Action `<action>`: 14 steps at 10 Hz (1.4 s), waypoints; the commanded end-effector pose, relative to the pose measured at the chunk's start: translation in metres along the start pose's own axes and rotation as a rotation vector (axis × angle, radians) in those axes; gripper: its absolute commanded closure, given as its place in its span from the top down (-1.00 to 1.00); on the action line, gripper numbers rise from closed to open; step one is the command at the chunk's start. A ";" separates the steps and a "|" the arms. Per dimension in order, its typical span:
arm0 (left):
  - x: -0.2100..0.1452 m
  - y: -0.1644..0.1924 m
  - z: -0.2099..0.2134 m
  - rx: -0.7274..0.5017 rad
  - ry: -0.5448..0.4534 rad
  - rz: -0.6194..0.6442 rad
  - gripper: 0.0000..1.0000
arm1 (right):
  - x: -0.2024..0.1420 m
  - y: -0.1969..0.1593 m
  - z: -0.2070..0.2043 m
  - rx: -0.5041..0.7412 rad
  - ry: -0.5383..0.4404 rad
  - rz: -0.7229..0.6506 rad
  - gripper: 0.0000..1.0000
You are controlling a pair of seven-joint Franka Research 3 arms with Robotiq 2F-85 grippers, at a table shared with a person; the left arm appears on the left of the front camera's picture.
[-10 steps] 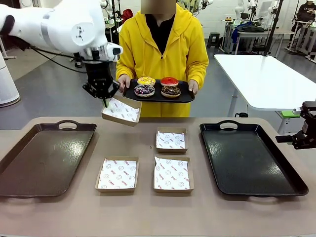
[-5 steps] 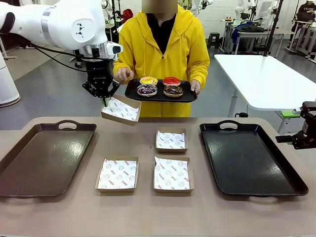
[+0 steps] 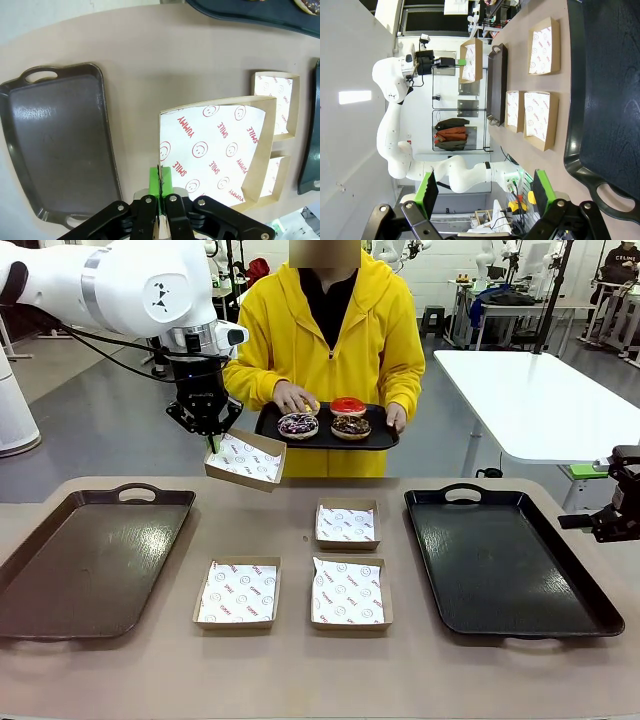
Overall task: Individually package the donuts and arrange them on the tray.
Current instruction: Place the picked Paper togo box on the Handle tray while simultaneously picking up another Paper togo box from the table with the other hand.
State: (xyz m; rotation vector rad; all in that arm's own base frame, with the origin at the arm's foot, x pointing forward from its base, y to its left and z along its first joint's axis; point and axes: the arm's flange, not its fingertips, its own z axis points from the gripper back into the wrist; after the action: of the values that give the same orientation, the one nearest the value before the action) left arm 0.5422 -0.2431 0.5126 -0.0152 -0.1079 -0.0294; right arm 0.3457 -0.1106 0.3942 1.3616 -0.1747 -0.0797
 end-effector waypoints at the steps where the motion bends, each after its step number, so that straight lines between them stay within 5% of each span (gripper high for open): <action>1: 0.000 0.001 0.003 -0.002 -0.009 0.004 -1.00 | -0.001 0.000 0.000 0.011 -0.001 0.007 1.00; 14: 0.000 0.001 0.003 -0.002 -0.009 0.004 -1.00 | -0.001 0.000 0.000 0.011 -0.001 0.007 1.00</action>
State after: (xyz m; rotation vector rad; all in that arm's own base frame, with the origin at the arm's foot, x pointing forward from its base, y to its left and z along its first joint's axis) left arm 0.5422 -0.2431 0.5126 -0.0152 -0.1078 -0.0294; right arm 0.3457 -0.1106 0.3942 1.3617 -0.1747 -0.0796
